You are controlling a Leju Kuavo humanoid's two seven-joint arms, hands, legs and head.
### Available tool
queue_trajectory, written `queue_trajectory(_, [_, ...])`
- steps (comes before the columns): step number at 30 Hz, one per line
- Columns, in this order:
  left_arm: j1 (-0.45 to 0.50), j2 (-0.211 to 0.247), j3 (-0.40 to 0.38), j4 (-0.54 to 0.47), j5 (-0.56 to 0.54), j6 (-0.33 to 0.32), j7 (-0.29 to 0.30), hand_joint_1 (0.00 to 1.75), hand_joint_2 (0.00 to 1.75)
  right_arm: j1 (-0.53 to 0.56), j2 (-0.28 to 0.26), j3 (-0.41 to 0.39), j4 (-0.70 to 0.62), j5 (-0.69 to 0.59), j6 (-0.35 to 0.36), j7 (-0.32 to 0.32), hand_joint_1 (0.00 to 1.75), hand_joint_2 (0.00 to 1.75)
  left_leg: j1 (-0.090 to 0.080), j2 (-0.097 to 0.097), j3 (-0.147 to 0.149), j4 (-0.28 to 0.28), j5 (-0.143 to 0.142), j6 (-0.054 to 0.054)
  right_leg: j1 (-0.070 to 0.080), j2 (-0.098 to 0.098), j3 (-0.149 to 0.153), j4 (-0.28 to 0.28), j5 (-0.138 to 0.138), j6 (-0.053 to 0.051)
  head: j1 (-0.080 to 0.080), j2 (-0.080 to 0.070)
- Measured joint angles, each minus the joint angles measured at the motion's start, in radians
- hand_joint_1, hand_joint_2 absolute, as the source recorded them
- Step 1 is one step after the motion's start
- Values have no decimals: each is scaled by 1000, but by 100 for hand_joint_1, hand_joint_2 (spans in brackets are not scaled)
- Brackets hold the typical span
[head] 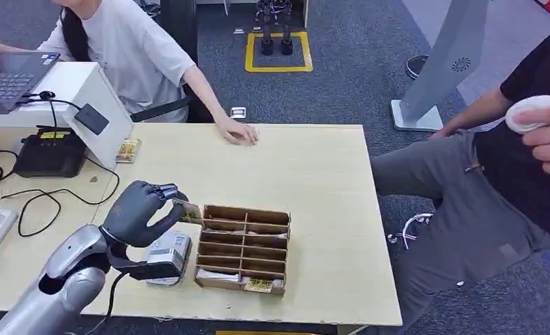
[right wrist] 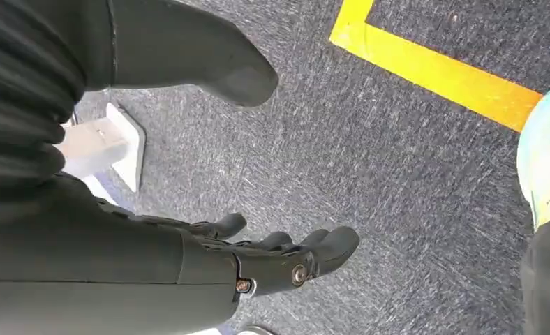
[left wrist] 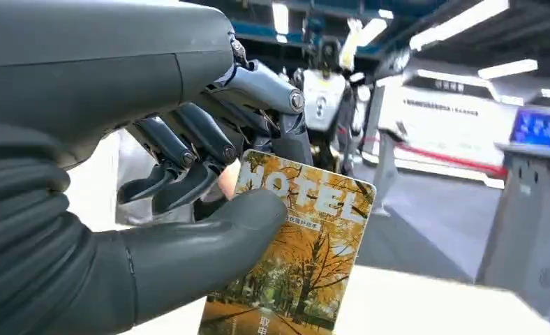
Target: Pass the card to the sensor for recognition and then transmit it.
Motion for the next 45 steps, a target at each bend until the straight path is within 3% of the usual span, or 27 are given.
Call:
queue_trajectory(3, [-145, 52, 70, -25, 170, -104, 17, 175, 175, -1, 0, 0, 0, 0, 0, -2, 0, 175, 1, -3, -4, 0, 3, -1, 1, -3, -2, 0, 2, -2, 0, 0])
queue_trajectory(5, [-238, 71, 126, -26, 197, -163, 50, 175, 175, -2, 0, 0, 0, 5, 5, -1, 0, 175, 1, -2, -3, 0, 3, -1, 1, -3, -2, 0, 3, -3, 0, 0])
queue_trajectory(8, [-342, 81, 174, 20, 136, -180, 102, 175, 175, -1, 0, 1, 0, 19, 5, 2, 0, 175, 1, -1, -3, 0, 3, -2, 1, -2, -2, 0, 3, -3, 0, 0])
queue_trajectory(12, [-426, 70, 183, 176, -80, -93, 195, 175, 175, -9, 0, 6, -2, 38, 5, 13, 0, 175, 1, -1, -2, 0, 4, -3, 1, -2, -2, 1, 4, -4, 0, 0])
queue_trajectory(18, [-476, 12, 164, 395, -239, -20, 279, 175, 175, -21, 1, 24, -8, 57, 8, 29, 0, 175, 0, -1, 2, 0, 5, -2, 1, -1, -4, 0, 6, -3, 1, 0])
queue_trajectory(24, [-483, -52, 146, 546, -269, 32, 286, 175, 175, -29, 4, 27, -13, 58, 7, 30, 0, 175, 0, 0, 1, 0, 5, -2, 0, 0, -4, 0, 6, -3, 0, 0])
queue_trajectory(33, [-487, -85, 141, 609, -269, 33, 286, 175, 175, -29, 4, 27, -13, 58, 7, 30, 0, 175, 0, 2, 0, 0, 5, -2, 1, 2, -7, 0, 7, -4, 0, 0])
queue_trajectory(45, [-487, -95, 141, 635, -269, 34, 286, 175, 175, -29, 4, 27, -13, 58, 7, 30, 0, 175, 0, 2, -1, 0, 5, -2, 1, 2, -7, 0, 7, -4, 0, 0])
